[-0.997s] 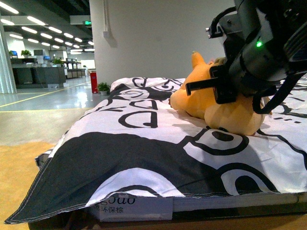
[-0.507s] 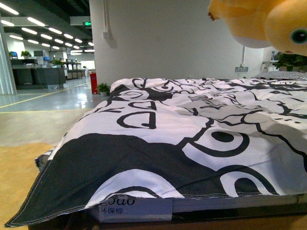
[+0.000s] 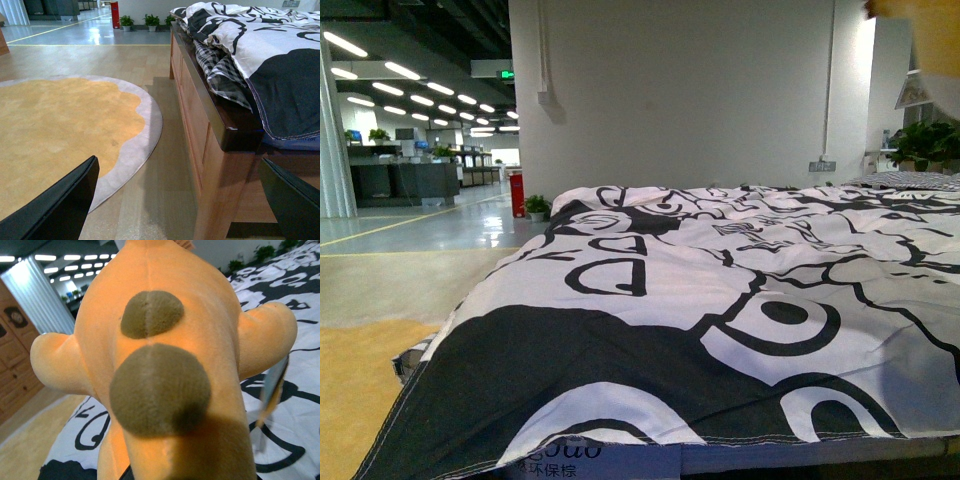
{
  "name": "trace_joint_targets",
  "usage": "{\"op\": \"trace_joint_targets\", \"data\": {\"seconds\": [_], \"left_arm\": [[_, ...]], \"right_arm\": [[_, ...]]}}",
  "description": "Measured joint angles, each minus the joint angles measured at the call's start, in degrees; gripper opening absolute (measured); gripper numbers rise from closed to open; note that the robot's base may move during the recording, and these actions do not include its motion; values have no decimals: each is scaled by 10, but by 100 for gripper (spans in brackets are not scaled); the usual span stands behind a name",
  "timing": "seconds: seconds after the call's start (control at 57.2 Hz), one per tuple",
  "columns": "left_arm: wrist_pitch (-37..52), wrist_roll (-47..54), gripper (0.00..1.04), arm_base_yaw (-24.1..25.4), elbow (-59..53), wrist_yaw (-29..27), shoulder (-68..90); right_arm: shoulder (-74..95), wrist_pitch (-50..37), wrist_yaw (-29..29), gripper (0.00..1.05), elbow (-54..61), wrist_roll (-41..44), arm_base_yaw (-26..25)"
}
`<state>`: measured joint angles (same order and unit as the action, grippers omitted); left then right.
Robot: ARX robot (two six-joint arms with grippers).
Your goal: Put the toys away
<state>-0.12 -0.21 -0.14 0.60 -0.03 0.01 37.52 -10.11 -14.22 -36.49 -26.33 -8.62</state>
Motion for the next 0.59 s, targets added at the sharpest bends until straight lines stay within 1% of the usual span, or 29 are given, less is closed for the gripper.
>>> {"op": "trace_joint_targets", "data": {"seconds": [0.105, 0.192, 0.28, 0.402, 0.525, 0.595], "left_arm": [[0, 0, 98, 0, 0, 0, 0], [0, 0, 98, 0, 0, 0, 0], [0, 0, 98, 0, 0, 0, 0], [0, 0, 98, 0, 0, 0, 0], [0, 0, 98, 0, 0, 0, 0], [0, 0, 98, 0, 0, 0, 0]], "right_arm": [[-48, 3, -9, 7, 33, -24, -30], [-79, 4, -31, 7, 67, -42, -59], [-98, 7, -36, 7, 98, -48, -71], [-123, 21, -29, 7, 135, -50, -66], [-146, 52, 7, 7, 151, -38, -35], [-148, 53, 8, 7, 153, -33, -29]]}}
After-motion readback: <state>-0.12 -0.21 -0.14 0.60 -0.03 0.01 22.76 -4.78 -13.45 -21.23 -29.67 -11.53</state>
